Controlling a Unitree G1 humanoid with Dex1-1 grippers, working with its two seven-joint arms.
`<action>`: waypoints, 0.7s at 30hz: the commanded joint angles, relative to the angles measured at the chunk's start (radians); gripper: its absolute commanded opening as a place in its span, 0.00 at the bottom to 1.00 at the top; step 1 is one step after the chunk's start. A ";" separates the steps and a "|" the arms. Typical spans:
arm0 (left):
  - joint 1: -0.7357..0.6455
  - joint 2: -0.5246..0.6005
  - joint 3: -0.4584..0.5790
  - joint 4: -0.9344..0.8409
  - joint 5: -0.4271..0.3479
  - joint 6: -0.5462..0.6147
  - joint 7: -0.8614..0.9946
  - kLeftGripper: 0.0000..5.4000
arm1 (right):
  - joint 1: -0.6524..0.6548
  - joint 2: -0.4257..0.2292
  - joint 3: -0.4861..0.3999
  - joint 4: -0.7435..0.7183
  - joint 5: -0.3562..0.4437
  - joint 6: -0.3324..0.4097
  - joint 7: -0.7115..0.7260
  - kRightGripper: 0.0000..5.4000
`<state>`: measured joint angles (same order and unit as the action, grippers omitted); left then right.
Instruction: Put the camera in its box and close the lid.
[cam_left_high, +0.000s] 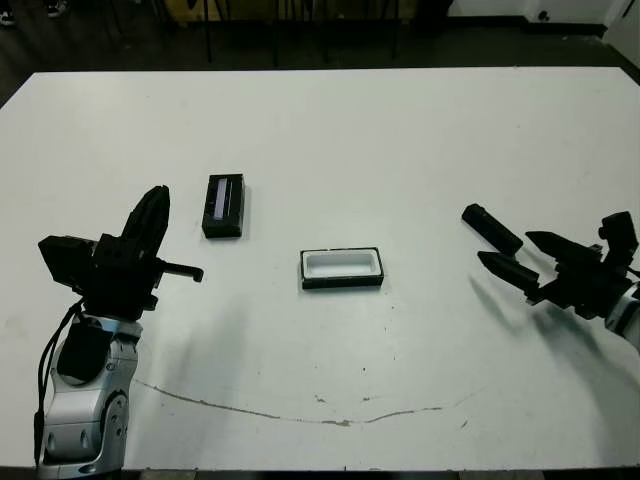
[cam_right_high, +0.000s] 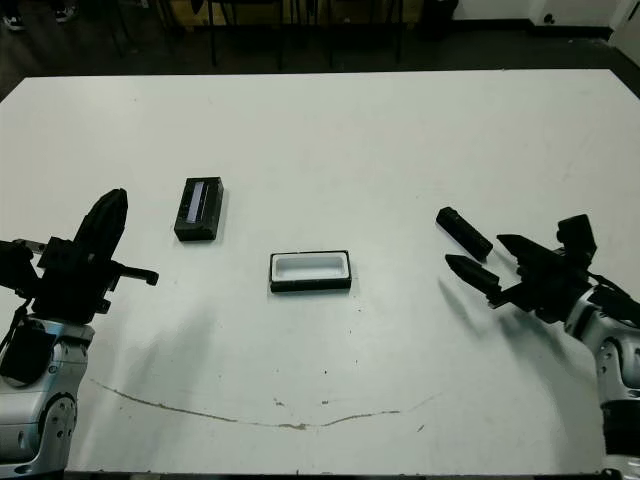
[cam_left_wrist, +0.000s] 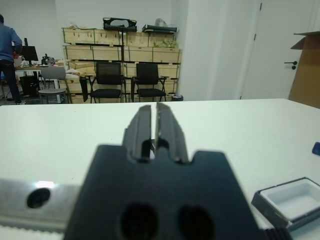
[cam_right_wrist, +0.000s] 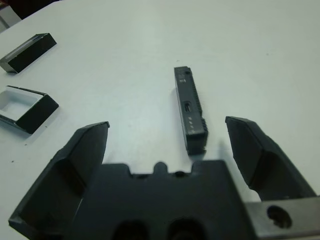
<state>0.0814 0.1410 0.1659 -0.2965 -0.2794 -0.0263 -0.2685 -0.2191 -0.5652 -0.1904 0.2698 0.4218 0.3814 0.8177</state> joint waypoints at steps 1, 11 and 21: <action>0.013 0.012 0.004 0.008 -0.006 0.016 -0.002 0.00 | 0.006 0.025 0.019 -0.024 -0.022 0.020 -0.044 1.00; 0.016 0.017 0.002 0.006 0.010 0.012 0.005 0.00 | 0.021 0.067 0.027 -0.072 -0.023 0.061 -0.120 1.00; 0.017 0.023 0.002 0.006 0.014 0.015 0.008 0.00 | 0.047 0.101 0.014 -0.144 -0.042 0.135 -0.264 0.71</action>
<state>0.0842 0.1500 0.1658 -0.2975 -0.2759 -0.0216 -0.2622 -0.1879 -0.4707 -0.1723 0.1283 0.3866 0.4927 0.5719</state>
